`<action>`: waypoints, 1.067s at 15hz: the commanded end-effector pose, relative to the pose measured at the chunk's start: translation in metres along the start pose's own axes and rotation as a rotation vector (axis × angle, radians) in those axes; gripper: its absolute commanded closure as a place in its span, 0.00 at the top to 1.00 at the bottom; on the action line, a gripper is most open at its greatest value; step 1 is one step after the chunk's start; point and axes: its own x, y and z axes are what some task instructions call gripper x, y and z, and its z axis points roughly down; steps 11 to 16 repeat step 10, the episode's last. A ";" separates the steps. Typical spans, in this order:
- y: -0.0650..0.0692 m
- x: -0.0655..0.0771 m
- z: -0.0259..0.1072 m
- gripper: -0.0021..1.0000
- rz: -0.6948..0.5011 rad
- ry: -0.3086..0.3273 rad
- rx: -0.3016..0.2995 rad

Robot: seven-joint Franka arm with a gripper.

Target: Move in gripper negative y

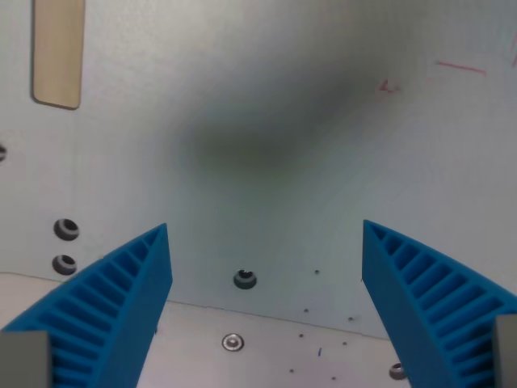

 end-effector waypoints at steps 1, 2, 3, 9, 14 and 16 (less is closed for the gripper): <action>-0.014 -0.005 -0.003 1.00 0.016 0.015 -0.005; -0.019 -0.005 -0.002 1.00 0.016 0.015 -0.005; -0.024 -0.005 -0.002 1.00 0.016 0.015 -0.005; -0.054 -0.005 -0.002 1.00 0.016 0.015 -0.005; -0.059 -0.005 -0.002 1.00 0.016 0.015 -0.005; -0.059 -0.005 -0.002 1.00 0.016 0.015 -0.005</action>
